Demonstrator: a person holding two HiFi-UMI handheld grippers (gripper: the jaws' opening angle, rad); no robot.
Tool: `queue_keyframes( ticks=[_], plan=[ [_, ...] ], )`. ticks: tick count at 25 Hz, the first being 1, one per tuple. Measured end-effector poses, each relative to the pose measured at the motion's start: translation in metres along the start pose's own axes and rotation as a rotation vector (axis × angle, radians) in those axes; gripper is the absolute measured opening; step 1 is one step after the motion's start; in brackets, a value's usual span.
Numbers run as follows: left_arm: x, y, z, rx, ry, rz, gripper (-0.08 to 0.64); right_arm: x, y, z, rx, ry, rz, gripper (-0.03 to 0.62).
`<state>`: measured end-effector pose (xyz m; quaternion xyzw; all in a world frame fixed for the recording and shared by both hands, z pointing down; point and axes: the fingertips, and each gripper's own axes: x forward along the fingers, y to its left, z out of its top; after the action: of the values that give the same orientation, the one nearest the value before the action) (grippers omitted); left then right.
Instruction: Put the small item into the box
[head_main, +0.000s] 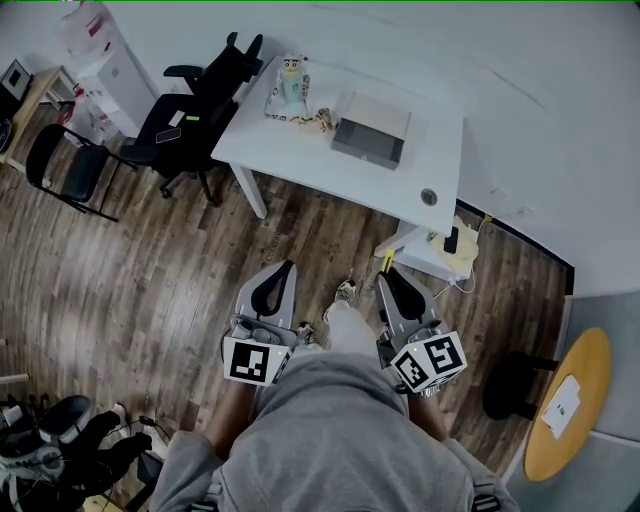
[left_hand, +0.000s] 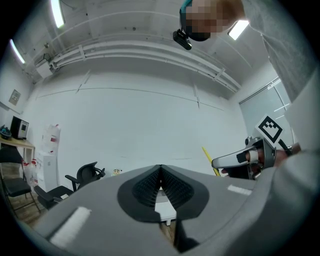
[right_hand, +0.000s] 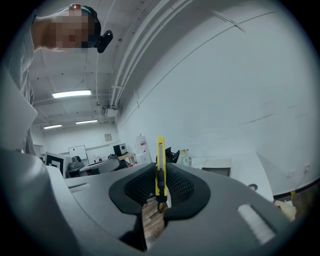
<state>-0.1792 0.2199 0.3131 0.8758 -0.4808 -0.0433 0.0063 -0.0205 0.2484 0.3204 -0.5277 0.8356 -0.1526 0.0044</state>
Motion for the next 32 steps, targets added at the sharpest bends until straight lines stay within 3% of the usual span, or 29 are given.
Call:
queue_keyframes(
  ticks=[9,32],
  plan=[
    [0.023,0.014,-0.006,0.012,0.008,0.041,0.003,0.029,-0.029,-0.001,0.033,0.008,0.019,0.081],
    [0.161,0.058,-0.009,0.033,0.034,0.057,0.003,0.142,-0.135,0.029,0.077,0.050,0.013,0.081]
  ],
)
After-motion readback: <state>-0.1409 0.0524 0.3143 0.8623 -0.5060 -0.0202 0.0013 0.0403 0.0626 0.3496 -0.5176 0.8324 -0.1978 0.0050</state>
